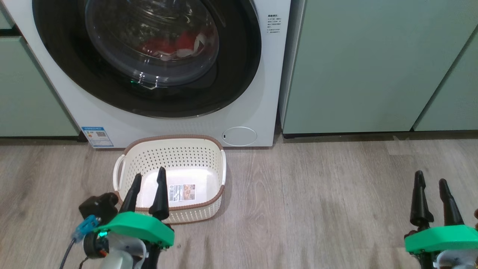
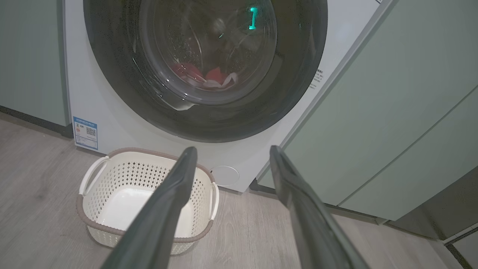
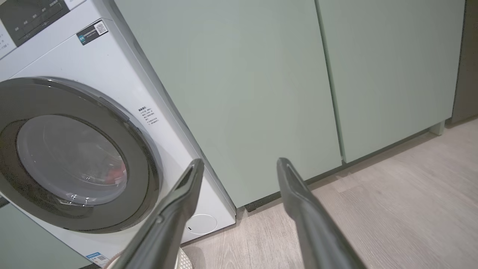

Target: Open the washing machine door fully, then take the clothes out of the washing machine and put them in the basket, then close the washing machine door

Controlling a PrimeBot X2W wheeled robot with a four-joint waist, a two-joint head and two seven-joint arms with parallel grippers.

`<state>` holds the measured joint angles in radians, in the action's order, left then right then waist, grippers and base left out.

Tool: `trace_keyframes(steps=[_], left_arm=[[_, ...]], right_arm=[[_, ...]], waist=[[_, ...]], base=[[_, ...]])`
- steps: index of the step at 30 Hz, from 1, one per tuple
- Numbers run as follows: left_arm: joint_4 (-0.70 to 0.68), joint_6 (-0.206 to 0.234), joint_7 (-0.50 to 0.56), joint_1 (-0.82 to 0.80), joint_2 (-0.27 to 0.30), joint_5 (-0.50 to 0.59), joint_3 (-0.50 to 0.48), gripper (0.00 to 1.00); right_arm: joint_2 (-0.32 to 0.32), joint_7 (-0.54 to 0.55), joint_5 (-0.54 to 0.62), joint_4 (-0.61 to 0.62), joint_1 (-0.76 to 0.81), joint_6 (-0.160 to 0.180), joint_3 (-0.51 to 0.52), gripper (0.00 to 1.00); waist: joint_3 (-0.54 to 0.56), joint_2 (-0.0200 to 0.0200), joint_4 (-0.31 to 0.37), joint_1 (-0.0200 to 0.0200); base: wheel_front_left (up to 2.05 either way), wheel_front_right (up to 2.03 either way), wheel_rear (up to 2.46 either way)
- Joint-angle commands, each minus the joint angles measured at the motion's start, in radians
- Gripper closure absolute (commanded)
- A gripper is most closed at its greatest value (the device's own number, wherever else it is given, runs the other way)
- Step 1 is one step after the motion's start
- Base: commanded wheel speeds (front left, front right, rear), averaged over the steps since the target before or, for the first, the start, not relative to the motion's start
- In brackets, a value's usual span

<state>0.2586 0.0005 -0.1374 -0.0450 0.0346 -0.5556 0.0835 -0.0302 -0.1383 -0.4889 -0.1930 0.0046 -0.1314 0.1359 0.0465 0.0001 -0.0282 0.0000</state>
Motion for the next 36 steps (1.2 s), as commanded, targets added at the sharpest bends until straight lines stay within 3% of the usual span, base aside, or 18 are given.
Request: trace_keyframes(steps=[1, 36], left_arm=[[-0.041, 0.007, -0.019, -0.061, 0.011, 0.046, -0.013, 0.00], [0.054, 0.055, -0.122, -0.117, 0.015, 0.419, 0.018, 0.00]], right_arm=[[-0.014, -0.017, 0.046, 0.045, -0.013, 0.001, -0.021, 0.00], [-0.020, -0.121, 0.367, -0.006, -0.001, 0.001, -0.085, 0.00]], waist=[[0.002, -0.0001, -0.001, 0.0000], [0.027, -0.0001, -0.017, 0.0000]], base=[[0.00, 0.00, 0.00], [0.00, 0.00, 0.00]])
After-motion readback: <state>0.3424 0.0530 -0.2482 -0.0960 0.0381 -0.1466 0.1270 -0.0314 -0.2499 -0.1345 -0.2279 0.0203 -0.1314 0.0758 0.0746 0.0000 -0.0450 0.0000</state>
